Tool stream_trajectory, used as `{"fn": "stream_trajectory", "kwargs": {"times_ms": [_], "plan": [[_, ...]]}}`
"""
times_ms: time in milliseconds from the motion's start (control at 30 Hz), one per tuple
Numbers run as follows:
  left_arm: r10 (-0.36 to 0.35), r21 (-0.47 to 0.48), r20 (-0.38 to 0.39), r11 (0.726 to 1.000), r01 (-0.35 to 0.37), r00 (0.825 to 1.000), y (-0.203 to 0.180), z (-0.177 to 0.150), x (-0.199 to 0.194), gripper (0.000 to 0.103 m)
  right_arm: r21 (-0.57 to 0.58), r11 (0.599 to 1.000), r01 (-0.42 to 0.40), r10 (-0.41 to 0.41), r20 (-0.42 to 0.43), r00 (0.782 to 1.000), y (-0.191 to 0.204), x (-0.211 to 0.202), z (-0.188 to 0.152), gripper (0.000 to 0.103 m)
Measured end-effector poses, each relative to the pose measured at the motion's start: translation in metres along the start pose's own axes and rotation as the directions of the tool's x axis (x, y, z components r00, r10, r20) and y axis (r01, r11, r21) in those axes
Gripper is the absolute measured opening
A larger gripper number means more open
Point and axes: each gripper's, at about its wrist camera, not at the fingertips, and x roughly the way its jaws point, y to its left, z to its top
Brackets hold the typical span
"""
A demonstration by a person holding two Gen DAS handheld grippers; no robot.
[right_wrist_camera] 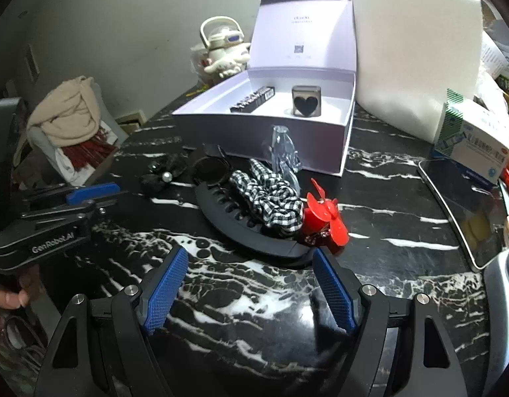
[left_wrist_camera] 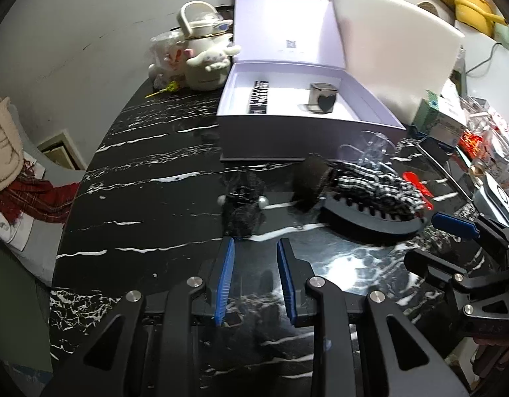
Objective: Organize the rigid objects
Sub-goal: 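Grasp the black hair claw clip with the left tool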
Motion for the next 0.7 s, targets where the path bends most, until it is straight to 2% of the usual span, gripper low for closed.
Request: {"fn": "stream_trajectory", "kwargs": {"times_ms": [133,367,467,700], "plan": [[0.009,-0.019,0.002,1.0,-0.009,1.0,0.011,0.006,0.005,0.026,-0.028,0.998,0.049,-0.05,-0.014,0.999,0.003,0.01,0.005,0.079],[-0.008,-0.01,0.014,1.0,0.008,1.0,0.021,0.018,0.015,0.026,-0.074,0.996,0.043,-0.045,-0.026,0.999,0.015,0.018,0.01,0.078],[-0.034,-0.006,0.013,0.999,0.034,0.999,0.02,0.021,0.018,0.026,-0.103,0.984,0.147,-0.147,0.002,0.989,0.018,0.019,0.009,0.048],[-0.044,0.016,-0.015,0.999,0.044,0.999,0.015,0.027,0.04,0.026,-0.125,0.988,0.086,-0.088,-0.008,0.996,0.014,0.011,0.003,0.048]]}}
